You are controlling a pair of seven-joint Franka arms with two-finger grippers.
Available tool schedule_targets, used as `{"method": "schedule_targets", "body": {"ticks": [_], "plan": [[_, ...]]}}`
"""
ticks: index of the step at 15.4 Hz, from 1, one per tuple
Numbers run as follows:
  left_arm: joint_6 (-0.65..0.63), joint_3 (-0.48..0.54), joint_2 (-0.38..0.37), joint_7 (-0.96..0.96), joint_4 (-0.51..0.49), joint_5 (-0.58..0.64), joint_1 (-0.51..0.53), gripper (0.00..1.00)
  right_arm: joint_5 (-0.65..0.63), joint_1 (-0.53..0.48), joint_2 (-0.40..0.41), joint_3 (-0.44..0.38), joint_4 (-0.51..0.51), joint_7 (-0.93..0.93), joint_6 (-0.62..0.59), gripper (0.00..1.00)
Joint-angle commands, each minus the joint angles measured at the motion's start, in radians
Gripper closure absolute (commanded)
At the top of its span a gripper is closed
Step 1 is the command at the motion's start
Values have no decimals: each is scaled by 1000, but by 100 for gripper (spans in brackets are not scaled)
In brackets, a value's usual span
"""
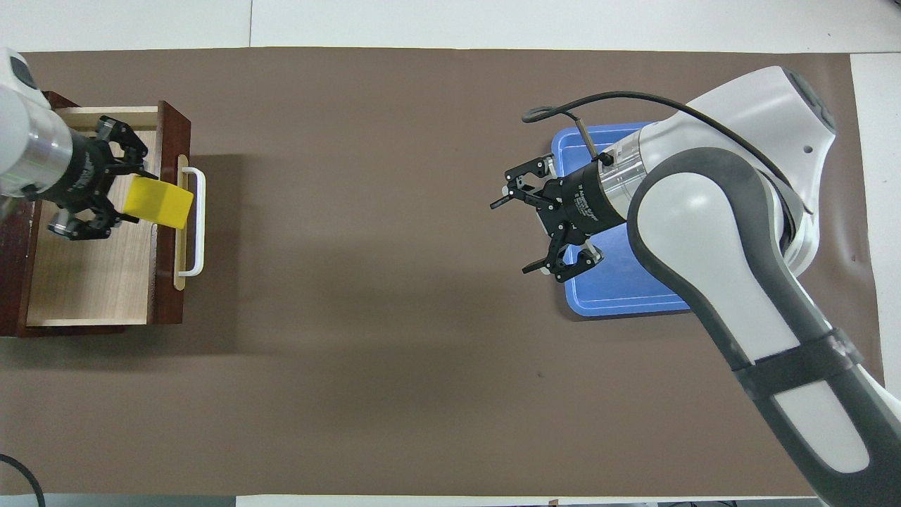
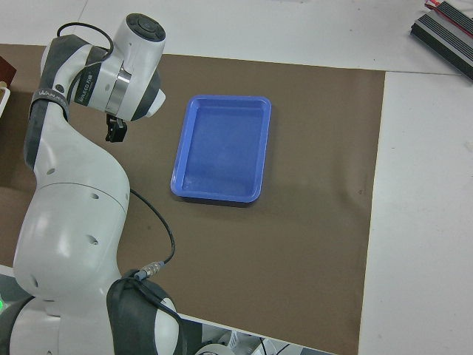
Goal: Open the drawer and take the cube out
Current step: 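Lift the cube with the left gripper while the right gripper approaches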
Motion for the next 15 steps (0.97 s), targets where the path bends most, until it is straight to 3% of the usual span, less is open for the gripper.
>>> {"method": "schedule_targets", "body": {"ticks": [1, 4, 9, 12, 15], "plan": [[85, 15, -61, -205, -122, -37, -94, 100, 79, 43, 63, -2, 28, 28, 35, 0], [190, 16, -76, -488, -208, -36, -214, 100, 80, 103, 103, -2, 52, 38, 69, 0], [287, 18, -34, -796, -216, -26, -346, 100, 161, 146, 196, -2, 124, 125, 134, 0], [289, 18, -27, -875, -222, -8, -403, 100, 240, 137, 213, -3, 146, 234, 206, 0], [291, 18, -27, -918, -222, -6, -426, 100, 231, 169, 213, -3, 144, 239, 234, 0]]}}
